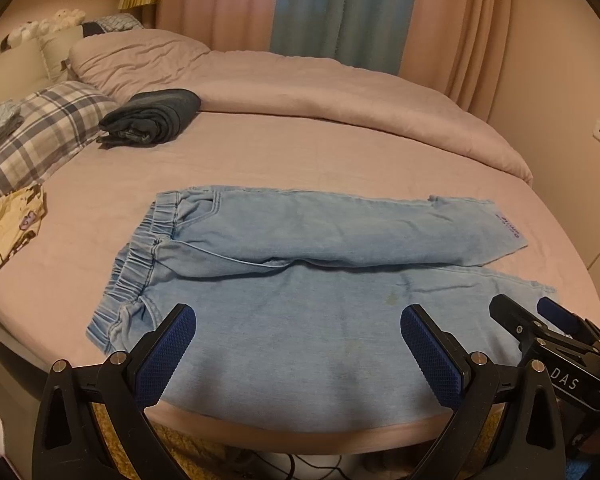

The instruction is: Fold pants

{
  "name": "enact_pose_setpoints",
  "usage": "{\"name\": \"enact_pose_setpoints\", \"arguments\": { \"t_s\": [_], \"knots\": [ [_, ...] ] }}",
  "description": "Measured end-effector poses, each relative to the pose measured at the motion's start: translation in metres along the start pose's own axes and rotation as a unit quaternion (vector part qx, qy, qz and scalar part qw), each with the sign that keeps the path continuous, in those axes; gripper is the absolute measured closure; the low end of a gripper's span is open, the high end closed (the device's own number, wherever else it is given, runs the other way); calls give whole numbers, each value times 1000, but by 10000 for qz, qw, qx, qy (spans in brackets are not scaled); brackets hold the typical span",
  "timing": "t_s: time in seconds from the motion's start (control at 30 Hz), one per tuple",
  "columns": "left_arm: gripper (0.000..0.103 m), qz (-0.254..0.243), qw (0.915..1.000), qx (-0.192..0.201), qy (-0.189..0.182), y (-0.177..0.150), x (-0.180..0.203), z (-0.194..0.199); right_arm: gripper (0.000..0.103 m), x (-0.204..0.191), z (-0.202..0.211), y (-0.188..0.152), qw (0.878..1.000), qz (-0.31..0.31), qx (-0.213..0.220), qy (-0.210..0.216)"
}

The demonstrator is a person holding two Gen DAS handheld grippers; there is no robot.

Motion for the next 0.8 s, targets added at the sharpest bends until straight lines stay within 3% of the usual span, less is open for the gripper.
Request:
{"name": "enact_pose_setpoints", "arguments": {
  "t_s": [0.8],
  "knots": [
    [0, 49, 9999, -157, -21, -3, -8, -11, 5, 5, -9, -3, 9999, -47, -103, -99]
  ]
}}
Point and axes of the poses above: each gripper's, at about its wrist camera, not at the fingertips, and z roughly against the way its jaws point, x to its right, y to its top, the point moved 3 cm from there along -z, roughly the way its jaws point, and after that the axes turned 8 degrees about z, right-handed, at the moved point
